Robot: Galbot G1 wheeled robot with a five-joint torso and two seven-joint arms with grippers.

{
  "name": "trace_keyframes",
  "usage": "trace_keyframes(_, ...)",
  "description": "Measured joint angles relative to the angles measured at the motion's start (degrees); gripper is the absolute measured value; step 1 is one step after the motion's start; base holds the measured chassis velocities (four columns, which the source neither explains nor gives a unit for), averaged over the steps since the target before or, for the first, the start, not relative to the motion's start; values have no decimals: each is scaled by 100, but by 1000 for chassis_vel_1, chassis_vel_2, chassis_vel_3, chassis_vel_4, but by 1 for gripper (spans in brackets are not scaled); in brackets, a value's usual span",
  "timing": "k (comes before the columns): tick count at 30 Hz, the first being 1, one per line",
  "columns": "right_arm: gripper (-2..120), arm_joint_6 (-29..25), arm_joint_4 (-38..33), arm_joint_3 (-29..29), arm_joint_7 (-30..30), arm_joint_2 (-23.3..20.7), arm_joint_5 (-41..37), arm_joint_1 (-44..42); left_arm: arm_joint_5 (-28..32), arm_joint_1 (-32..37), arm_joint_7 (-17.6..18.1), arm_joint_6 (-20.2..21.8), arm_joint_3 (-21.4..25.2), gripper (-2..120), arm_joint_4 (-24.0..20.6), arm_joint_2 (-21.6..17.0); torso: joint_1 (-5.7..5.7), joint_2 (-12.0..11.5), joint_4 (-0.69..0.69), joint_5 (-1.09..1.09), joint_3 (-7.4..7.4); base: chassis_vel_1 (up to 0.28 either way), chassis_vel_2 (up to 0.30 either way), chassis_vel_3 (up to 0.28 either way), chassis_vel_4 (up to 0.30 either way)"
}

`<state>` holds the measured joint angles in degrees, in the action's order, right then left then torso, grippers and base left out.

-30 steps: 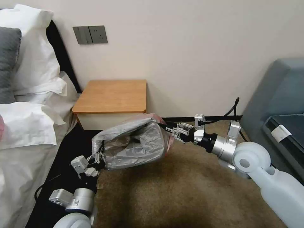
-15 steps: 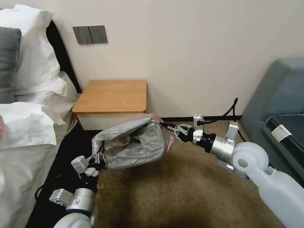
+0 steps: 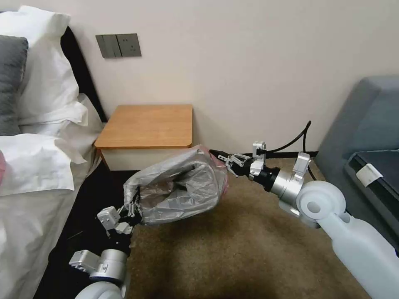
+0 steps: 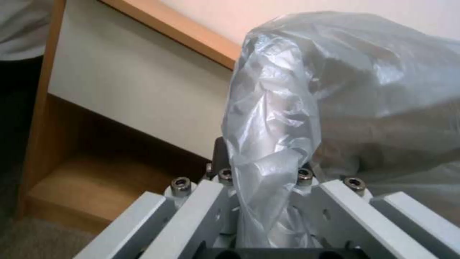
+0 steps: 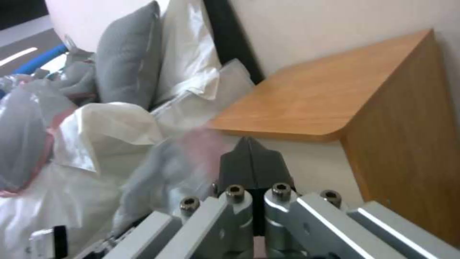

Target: Pick up the garbage bag from the table and place it over the trash can.

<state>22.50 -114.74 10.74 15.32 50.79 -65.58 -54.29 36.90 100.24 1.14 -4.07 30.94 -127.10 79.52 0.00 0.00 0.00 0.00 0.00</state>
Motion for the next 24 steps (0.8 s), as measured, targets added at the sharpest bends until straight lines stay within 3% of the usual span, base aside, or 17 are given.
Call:
trace_keyframes(6, 0, 15, 68, -14, -91, 31, 117, 40, -24, 23, -10, -14, -13, 5, -14, 23, 0, 0, 0, 0, 0, 0, 0, 0, 0)
trace_keyframes(10, 2, 15, -215, 227, -208, -187, -178, 30, 3, 20, -8, -16, 74, 5, -27, -16, 0, 0, 0, 0, 0, 0, 0, 0, 0)
trace_keyframes(15, 18, 77, -524, 202, 81, -790, -472, 278, -54, 19, -49, -37, 103, 5, -39, -87, 0, 0, -1, 0, 0, 0, 0, 0, 0)
trace_keyframes(18, 34, 152, -462, -240, 532, -1161, -403, 811, -112, 21, -100, -72, 104, 5, -35, -115, 0, 0, 0, 1, 0, 0, 0, 0, 0)
trace_keyframes(24, 50, 216, -313, -740, 732, -1366, -438, 1376, -138, 30, -124, -85, 105, 5, -34, -113, 0, 0, 0, 0, 0, 0, 0, 0, 0)
